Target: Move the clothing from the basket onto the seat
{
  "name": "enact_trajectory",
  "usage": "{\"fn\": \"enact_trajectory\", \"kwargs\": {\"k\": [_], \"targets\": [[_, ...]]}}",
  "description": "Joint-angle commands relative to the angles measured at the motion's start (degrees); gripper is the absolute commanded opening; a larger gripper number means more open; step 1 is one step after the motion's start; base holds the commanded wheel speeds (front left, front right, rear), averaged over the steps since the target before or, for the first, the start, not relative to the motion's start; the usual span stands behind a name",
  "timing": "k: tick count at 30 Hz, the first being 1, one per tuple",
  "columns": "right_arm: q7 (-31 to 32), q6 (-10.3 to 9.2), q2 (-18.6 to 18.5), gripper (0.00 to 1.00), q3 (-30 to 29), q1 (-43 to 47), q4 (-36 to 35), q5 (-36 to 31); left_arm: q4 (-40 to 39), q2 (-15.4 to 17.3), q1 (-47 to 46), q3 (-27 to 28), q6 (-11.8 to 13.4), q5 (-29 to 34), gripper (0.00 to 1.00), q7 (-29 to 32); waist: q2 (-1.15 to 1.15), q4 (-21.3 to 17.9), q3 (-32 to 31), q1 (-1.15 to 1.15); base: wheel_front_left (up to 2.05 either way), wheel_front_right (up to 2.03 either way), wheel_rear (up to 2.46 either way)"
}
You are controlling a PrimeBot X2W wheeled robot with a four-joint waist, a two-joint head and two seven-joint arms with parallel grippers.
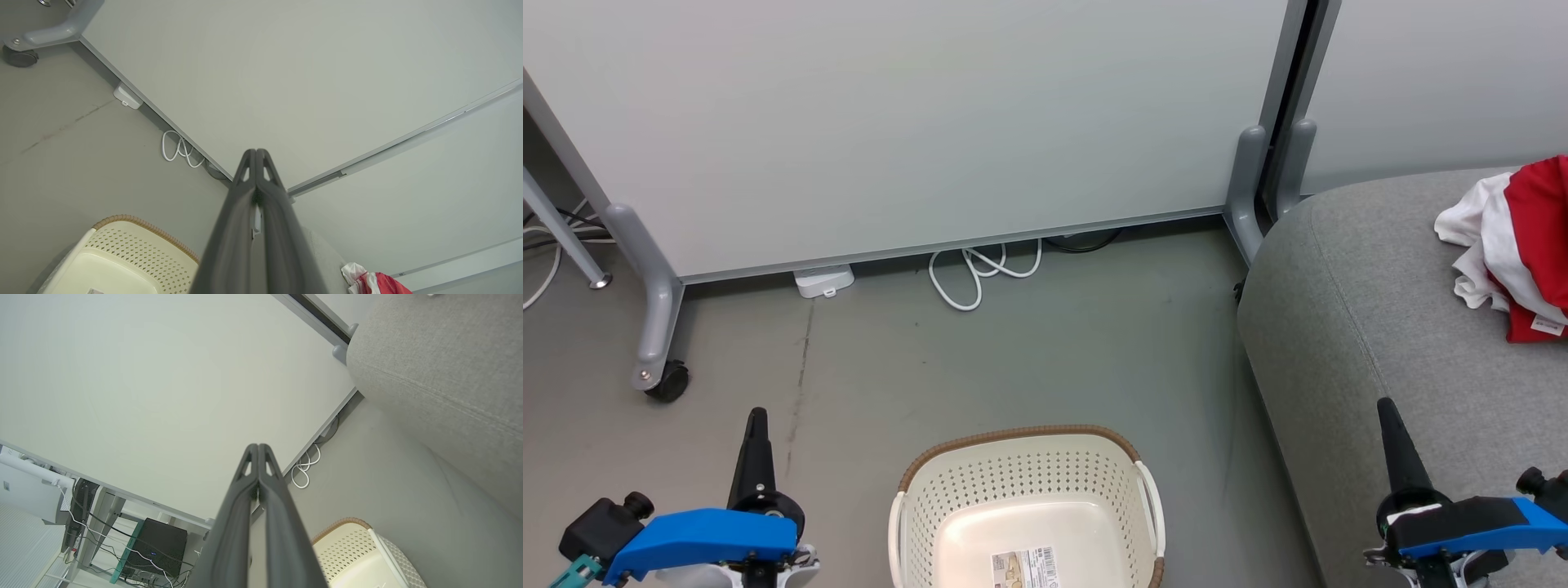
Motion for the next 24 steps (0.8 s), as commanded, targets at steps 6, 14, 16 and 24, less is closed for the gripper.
{"fn": "enact_trajectory", "kwargs": {"k": [6,14,16,24], "targets": [[1.11,0.02,0.0,0.0,-0.45,-1.74,-0.33,4.65,-0.37,0.14,-1.83,0.68,-0.41,-4.59,0.0,1.1,0.0,-0.18,-0.02,0.0,0.0,0.0,0.0],[2.29,0.02,0.02,0.0,-0.74,-2.0,-0.19,9.46,-0.27,0.15,-2.15,1.04,-0.47,-9.32,0.0,2.33,0.0,-0.41,-0.03,0.0,0.0,0.0,0.0],[2.63,0.02,0.02,0.0,-0.81,-2.11,-0.15,10.62,-0.24,0.14,-2.24,1.13,-0.48,-10.45,0.0,2.57,0.0,-0.47,-0.04,0.0,0.0,0.0,0.0],[3.66,0.02,0.04,0.0,-1.08,-2.33,-0.02,14.98,-0.14,0.15,-2.6,1.51,-0.54,-14.81,0.0,3.65,0.0,-0.71,-0.05,0.0,0.0,0.0,0.0]]}}
